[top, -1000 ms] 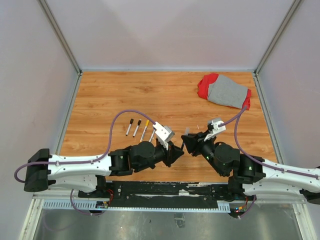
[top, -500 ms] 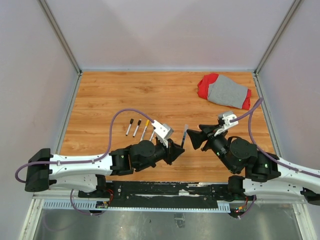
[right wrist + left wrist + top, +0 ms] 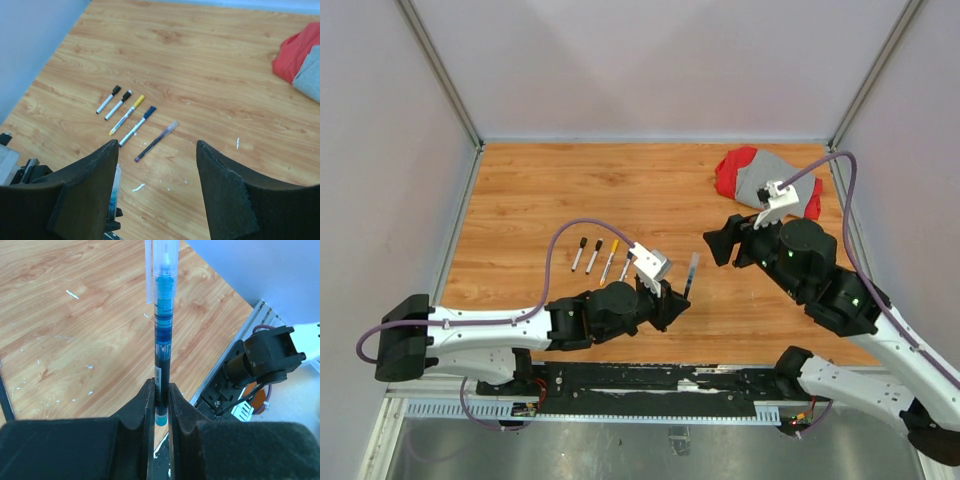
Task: Insert the pens into the pen caps
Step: Press the pen cap onto the pen.
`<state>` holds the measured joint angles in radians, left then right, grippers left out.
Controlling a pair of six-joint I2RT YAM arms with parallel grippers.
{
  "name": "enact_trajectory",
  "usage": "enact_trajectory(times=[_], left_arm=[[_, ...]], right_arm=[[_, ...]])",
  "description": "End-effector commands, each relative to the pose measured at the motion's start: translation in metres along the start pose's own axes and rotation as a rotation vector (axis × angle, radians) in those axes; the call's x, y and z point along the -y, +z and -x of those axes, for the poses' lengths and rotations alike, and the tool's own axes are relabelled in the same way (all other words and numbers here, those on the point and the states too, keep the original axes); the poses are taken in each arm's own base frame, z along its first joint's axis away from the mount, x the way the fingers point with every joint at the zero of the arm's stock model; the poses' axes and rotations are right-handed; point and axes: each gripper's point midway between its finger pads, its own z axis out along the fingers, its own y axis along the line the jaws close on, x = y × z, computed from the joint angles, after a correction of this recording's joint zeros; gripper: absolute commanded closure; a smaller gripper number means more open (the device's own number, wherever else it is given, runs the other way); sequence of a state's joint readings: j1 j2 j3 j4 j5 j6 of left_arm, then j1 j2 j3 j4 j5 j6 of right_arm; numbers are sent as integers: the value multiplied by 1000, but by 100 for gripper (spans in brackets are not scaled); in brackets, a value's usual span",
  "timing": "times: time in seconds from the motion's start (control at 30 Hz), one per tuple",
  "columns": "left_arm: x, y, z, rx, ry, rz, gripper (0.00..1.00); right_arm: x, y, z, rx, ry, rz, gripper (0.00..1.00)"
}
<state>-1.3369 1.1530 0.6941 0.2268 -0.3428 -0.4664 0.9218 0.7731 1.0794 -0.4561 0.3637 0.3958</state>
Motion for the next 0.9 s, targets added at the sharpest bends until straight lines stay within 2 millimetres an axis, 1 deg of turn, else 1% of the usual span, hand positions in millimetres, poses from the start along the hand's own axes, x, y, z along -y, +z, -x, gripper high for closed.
enact_trajectory(times=[0.0, 0.13, 0.27, 0.37, 0.5, 0.67, 0.8, 0.87], left_arm=[[2, 4, 8, 7, -23, 9, 99], [3, 5, 8, 0, -29, -2, 100], [2, 7, 9, -2, -27, -6, 100], [3, 7, 9, -6, -21, -10, 99], [3, 8, 8, -9, -19, -12, 100], [4, 8, 8, -12, -16, -14, 99], [4, 8, 8, -14, -15, -15, 99], [5, 9, 8, -16, -15, -15, 100]], right_arm=[[-15, 0, -20, -145, 57, 158, 35], [-7, -1, -24, -135, 64, 129, 35], [-11, 0, -31, -145, 76, 156, 35], [-13, 3, -42, -175, 84, 165, 36], [-16, 11, -56, -215, 99, 172, 41], [-27, 19, -62, -239, 118, 220, 47], [-34, 23, -65, -253, 126, 255, 54], [-35, 22, -67, -260, 128, 260, 61]])
